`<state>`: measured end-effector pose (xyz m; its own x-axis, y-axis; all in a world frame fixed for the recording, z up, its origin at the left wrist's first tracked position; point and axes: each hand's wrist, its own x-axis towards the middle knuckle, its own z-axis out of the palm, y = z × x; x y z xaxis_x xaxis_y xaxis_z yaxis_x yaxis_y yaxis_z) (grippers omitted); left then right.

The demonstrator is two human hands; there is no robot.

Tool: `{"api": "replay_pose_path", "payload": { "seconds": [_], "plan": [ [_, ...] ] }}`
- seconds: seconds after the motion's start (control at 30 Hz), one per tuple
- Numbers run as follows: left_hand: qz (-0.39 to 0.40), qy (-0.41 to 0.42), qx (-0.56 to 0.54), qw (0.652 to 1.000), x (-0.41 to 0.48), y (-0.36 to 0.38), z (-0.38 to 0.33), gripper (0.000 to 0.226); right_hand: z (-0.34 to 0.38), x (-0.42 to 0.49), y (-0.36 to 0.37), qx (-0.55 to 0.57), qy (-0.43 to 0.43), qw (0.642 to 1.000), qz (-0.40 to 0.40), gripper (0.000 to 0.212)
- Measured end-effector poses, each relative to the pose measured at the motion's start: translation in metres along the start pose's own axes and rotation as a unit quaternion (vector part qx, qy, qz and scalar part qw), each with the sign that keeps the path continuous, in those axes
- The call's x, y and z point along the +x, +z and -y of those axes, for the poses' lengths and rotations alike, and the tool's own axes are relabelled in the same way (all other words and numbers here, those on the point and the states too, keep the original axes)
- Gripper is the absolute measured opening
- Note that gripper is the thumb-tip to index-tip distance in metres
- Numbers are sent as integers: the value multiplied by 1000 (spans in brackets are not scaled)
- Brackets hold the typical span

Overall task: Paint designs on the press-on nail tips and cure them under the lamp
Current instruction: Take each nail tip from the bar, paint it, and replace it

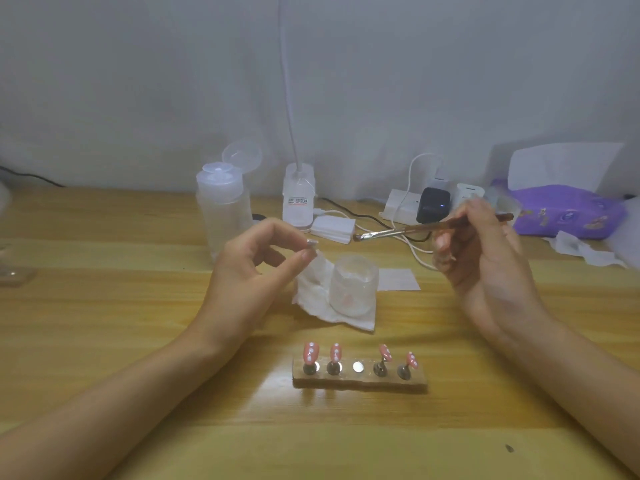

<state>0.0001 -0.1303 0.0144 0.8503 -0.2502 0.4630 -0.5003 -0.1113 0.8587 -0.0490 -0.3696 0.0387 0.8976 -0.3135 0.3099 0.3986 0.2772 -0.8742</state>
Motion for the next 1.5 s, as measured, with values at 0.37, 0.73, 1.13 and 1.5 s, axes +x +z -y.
{"api": "replay_pose_path", "payload": {
  "seconds": [0.37, 0.73, 1.13, 1.5],
  "plan": [
    [64, -10, 13, 998, -4, 4, 2, 14, 32, 11, 14, -351, -82, 920, 156, 26],
    [110, -30, 6, 993, -1, 5, 9, 14, 19, 22, 14, -369, -30, 910, 187, 29],
    [118, -45, 30, 992, -3, 7, 6, 9, 6, 26, 13, -278, 91, 947, 130, 33],
    [111, -58, 14, 992, -3, 6, 6, 9, 4, 31, -4, -202, 101, 972, 69, 31]
  ]
}}
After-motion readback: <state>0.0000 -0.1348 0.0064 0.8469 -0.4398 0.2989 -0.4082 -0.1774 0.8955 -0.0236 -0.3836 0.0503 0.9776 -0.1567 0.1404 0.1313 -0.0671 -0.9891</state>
